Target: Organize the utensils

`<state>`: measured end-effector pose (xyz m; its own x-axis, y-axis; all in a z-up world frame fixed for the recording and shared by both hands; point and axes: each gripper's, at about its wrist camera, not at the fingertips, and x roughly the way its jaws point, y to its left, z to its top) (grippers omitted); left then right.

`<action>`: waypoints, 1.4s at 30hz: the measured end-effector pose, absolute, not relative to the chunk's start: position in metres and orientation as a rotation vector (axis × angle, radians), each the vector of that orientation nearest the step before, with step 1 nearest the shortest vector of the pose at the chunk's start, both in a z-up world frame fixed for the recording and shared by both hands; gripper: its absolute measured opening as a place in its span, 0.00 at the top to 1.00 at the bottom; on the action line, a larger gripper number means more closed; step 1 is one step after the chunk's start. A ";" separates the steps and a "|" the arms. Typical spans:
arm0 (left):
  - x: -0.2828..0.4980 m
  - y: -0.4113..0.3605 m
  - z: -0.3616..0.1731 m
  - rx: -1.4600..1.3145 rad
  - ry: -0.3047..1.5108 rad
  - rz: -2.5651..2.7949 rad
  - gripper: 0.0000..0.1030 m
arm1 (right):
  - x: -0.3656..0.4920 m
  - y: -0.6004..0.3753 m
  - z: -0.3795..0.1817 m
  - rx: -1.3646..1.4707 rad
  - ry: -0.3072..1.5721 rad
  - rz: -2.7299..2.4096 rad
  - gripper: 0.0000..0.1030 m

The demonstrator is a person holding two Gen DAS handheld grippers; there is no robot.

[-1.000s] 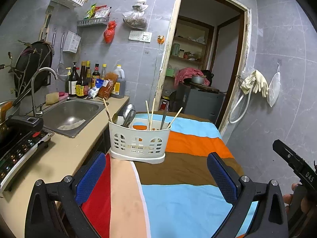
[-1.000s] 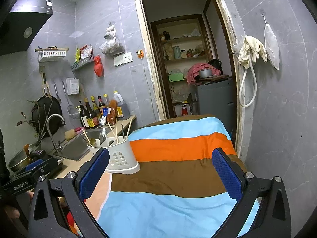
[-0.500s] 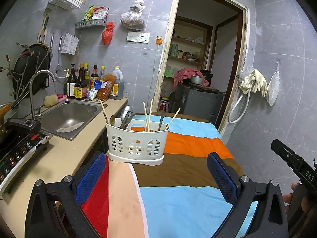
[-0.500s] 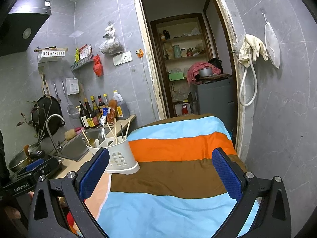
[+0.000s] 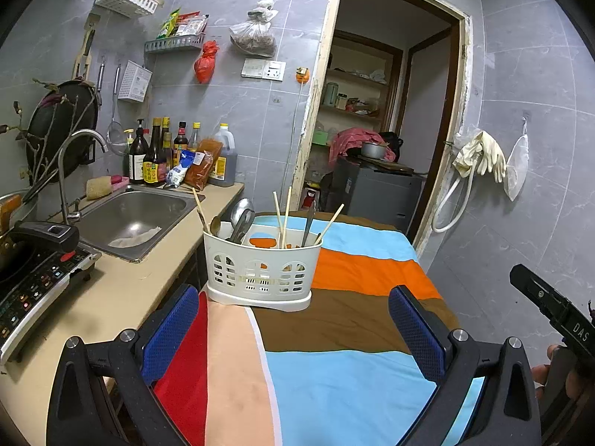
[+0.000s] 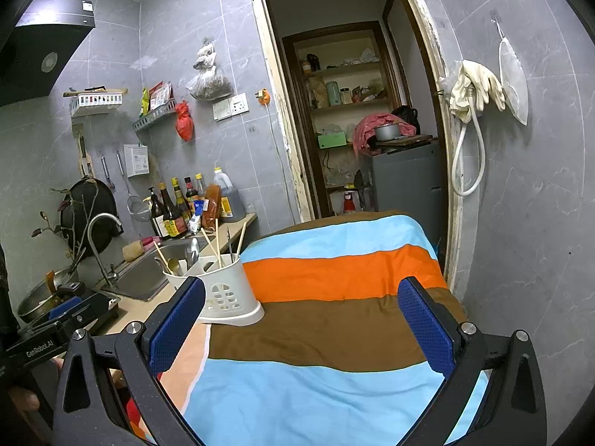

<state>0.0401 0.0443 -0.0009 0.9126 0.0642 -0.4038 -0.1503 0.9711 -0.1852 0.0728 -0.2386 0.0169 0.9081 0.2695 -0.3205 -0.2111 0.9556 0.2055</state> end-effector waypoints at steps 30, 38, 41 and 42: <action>0.041 0.046 -0.002 -0.218 0.411 0.114 0.00 | 0.073 -0.238 0.011 0.176 0.368 0.246 0.01; 0.041 0.047 -0.004 -0.216 0.414 0.109 0.01 | 0.072 -0.235 0.008 0.175 0.372 0.247 0.01; 0.041 0.050 -0.010 -0.216 0.430 0.117 0.01 | 0.071 -0.233 0.008 0.173 0.373 0.247 0.01; 0.042 0.051 -0.012 -0.220 0.435 0.118 0.01 | 0.072 -0.235 0.009 0.174 0.373 0.247 0.01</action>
